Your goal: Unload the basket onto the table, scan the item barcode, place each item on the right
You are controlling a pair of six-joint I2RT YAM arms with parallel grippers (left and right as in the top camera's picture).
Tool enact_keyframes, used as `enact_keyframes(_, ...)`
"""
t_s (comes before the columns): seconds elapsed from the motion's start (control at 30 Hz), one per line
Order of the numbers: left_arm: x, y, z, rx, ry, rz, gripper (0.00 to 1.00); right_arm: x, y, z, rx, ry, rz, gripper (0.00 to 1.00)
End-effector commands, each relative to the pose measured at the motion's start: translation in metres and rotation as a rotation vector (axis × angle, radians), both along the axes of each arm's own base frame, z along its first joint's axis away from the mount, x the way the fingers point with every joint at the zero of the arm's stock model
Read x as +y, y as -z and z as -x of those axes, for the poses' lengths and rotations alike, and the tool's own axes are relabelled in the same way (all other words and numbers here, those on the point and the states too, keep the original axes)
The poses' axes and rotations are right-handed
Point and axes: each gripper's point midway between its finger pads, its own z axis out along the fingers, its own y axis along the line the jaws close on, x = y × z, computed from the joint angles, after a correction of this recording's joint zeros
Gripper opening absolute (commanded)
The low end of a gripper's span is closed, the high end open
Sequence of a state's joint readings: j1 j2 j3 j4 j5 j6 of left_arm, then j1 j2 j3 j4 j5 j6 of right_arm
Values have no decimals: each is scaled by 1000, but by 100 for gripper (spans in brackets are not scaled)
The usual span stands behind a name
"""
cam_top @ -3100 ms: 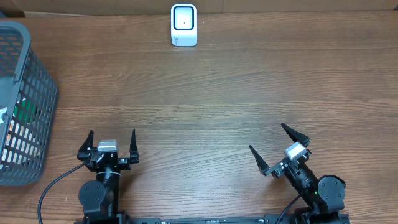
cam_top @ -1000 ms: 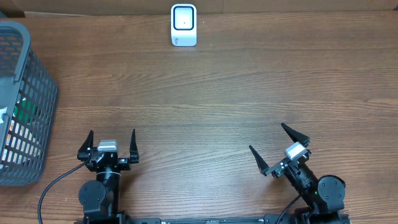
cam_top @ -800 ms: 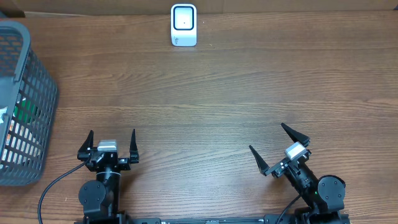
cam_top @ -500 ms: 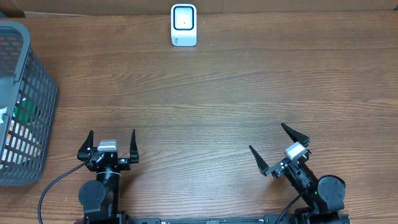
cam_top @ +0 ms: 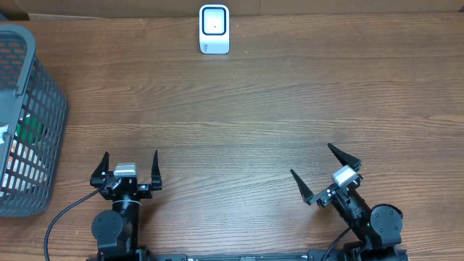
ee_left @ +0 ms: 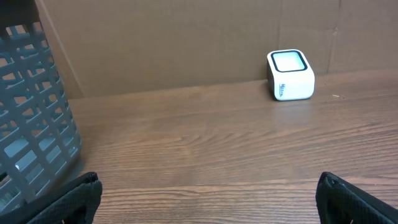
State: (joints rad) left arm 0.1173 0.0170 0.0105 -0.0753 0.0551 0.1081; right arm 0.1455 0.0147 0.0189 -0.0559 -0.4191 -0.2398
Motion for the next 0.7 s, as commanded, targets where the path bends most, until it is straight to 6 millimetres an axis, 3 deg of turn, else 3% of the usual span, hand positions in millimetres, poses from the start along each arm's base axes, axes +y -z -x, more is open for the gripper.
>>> enact_keyframes(0.0,-1,-1,0,-11,-1,37,100,2,2,1,0,-9,-4,100)
enact_keyframes(0.23,5,-7,3,-7,-39,49,100,2,2,1,0,-8,-4,100)
enact_keyframes(0.67,2,-100,22,-4,-43,180,100,2,2,1,0,-9,-4,100)
